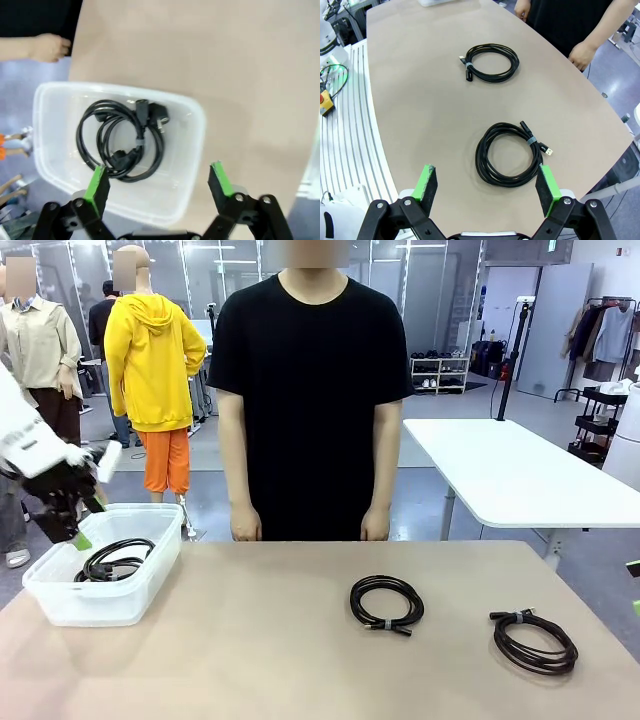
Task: Organize and store the cables.
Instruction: Place the USB Extension Cable into the Organizing box.
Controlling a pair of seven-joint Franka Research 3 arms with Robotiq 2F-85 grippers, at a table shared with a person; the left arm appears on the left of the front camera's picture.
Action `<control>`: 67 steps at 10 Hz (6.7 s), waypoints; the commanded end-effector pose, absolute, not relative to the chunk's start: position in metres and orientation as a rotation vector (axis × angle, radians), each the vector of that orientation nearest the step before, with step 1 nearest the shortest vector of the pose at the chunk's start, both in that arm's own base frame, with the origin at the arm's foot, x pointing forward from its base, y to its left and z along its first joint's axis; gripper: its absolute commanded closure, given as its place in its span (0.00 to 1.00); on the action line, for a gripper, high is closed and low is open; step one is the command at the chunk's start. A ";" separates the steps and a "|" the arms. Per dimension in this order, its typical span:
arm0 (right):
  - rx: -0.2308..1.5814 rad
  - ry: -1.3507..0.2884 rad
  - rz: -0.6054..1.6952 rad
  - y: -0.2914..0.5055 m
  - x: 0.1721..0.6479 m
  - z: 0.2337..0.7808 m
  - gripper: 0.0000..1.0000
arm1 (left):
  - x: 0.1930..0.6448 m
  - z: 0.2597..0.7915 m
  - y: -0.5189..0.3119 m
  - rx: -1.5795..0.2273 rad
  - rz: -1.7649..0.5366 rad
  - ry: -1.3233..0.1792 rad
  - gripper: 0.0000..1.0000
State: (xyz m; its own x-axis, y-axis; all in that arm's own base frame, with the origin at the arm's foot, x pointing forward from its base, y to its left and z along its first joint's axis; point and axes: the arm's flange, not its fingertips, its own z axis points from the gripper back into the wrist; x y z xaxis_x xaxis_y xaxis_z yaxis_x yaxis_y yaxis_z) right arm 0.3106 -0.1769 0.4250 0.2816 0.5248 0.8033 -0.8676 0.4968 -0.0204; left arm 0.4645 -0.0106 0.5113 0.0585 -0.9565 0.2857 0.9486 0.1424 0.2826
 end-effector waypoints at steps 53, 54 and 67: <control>0.481 -0.864 0.965 -0.177 0.312 0.428 0.00 | 0.466 0.376 -0.559 0.030 -1.643 -0.188 0.00; 0.481 -0.864 0.965 -0.177 0.312 0.428 0.00 | 0.470 0.369 -0.563 0.039 -1.649 -0.154 0.00; 0.481 -0.864 0.965 -0.177 0.312 0.428 0.00 | 0.499 0.315 -0.581 0.032 -1.655 -0.046 0.60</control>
